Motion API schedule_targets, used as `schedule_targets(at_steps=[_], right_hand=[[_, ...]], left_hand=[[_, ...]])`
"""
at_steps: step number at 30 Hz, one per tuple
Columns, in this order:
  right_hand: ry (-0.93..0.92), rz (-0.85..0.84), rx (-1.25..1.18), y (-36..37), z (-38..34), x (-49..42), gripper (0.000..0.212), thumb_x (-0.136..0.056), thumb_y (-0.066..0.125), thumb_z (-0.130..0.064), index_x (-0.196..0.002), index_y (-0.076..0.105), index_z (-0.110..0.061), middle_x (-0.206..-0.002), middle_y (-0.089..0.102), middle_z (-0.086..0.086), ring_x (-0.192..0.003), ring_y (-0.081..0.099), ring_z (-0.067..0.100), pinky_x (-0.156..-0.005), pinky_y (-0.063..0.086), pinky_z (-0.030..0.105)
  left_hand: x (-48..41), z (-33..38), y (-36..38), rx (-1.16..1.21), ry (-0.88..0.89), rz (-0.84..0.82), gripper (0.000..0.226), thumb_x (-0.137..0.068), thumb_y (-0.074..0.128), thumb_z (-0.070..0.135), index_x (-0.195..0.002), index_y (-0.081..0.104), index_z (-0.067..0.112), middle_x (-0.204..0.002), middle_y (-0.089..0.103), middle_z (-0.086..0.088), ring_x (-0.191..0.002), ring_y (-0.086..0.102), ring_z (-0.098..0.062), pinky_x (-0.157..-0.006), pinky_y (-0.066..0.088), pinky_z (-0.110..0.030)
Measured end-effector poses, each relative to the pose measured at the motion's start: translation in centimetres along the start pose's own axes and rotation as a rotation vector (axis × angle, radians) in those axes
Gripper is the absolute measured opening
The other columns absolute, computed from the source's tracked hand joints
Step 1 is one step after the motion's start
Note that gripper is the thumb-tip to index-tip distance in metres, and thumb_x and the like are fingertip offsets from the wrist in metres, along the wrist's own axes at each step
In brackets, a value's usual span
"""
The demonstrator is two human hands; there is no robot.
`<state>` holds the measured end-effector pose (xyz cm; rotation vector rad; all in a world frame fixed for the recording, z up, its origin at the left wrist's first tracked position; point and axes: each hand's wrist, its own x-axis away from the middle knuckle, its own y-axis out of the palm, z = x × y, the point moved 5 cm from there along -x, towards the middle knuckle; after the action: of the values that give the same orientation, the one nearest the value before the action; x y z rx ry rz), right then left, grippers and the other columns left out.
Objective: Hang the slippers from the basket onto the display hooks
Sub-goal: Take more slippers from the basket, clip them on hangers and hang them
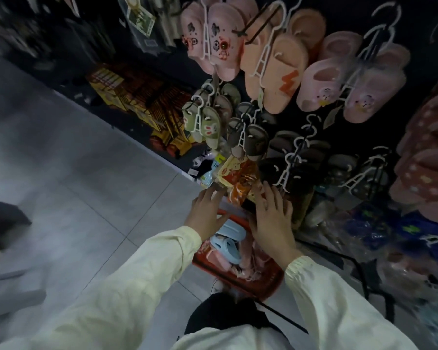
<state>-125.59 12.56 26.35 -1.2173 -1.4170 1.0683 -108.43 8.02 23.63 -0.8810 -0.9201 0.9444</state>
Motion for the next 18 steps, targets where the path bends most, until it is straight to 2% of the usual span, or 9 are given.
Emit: schedule_targets(at_steps=[4,9,11,13,14,17,18], right_hand=[[-0.040,-0.008,0.024,2.1,0.6,-0.4,0.086,-0.085,0.070,-0.031,-0.155,0.024,-0.014,-0.156,0.031,0.020,-0.142,0.033,0.040,-0.104,0.036,0.059],[-0.040,-0.088,-0.018,7.4,0.8,-0.7,0.104,-0.069,0.082,-0.032,-0.154,0.025,-0.014,-0.152,0.039,0.018,-0.136,0.041,0.038,-0.100,0.040,0.058],[-0.037,-0.124,-0.033,9.8,0.4,-1.0,0.095,-0.073,0.077,-0.036,-0.151,0.029,-0.014,-0.151,0.041,0.019,-0.134,0.044,0.037,-0.099,0.042,0.056],[-0.016,-0.150,-0.041,12.4,0.1,-1.4,0.082,-0.079,0.059,-0.043,-0.151,0.030,-0.016,-0.150,0.041,0.017,-0.132,0.046,0.036,-0.098,0.043,0.054],[-0.009,-0.162,-0.048,14.1,0.0,-1.5,0.083,-0.078,0.057,-0.044,-0.151,0.028,-0.017,-0.150,0.042,0.017,-0.132,0.047,0.036,-0.097,0.043,0.053],[0.014,-0.192,-0.094,19.2,0.0,-1.8,0.097,-0.070,0.081,-0.036,-0.149,0.029,-0.016,-0.143,0.047,0.018,-0.125,0.051,0.042,-0.095,0.044,0.055],[0.016,-0.210,-0.088,21.0,0.1,-1.9,0.100,-0.068,0.084,-0.034,-0.149,0.028,-0.016,-0.143,0.047,0.019,-0.125,0.050,0.043,-0.095,0.044,0.057]], left_hand=[[1.2,-1.4,2.6,0.037,-0.108,-0.043,0.072,-0.095,0.059,0.045,-0.155,0.025,0.026,-0.160,0.027,-0.007,-0.144,0.028,-0.032,-0.115,0.029,-0.048],[1.9,-3.2,6.1,0.111,-0.217,-0.084,0.070,-0.094,0.058,0.045,-0.154,0.026,0.027,-0.159,0.029,-0.004,-0.143,0.029,-0.029,-0.114,0.026,-0.041],[1.3,-4.6,7.6,0.117,-0.256,-0.117,0.070,-0.094,0.058,0.045,-0.154,0.028,0.025,-0.157,0.031,-0.004,-0.140,0.031,-0.029,-0.112,0.029,-0.041],[0.6,-6.4,10.2,0.123,-0.306,-0.162,0.069,-0.093,0.058,0.043,-0.153,0.029,0.024,-0.155,0.033,-0.005,-0.139,0.034,-0.030,-0.110,0.035,-0.044],[0.3,-7.5,11.9,0.137,-0.337,-0.181,0.068,-0.093,0.058,0.042,-0.152,0.030,0.025,-0.153,0.034,-0.005,-0.138,0.035,-0.031,-0.108,0.037,-0.045],[0.2,-10.4,17.0,0.154,-0.417,-0.262,0.070,-0.094,0.057,0.039,-0.155,0.025,0.025,-0.156,0.029,-0.005,-0.140,0.031,-0.032,-0.109,0.037,-0.048],[0.4,-11.4,18.9,0.162,-0.450,-0.293,0.068,-0.095,0.056,0.038,-0.154,0.026,0.025,-0.156,0.028,-0.005,-0.140,0.032,-0.032,-0.109,0.037,-0.048]])
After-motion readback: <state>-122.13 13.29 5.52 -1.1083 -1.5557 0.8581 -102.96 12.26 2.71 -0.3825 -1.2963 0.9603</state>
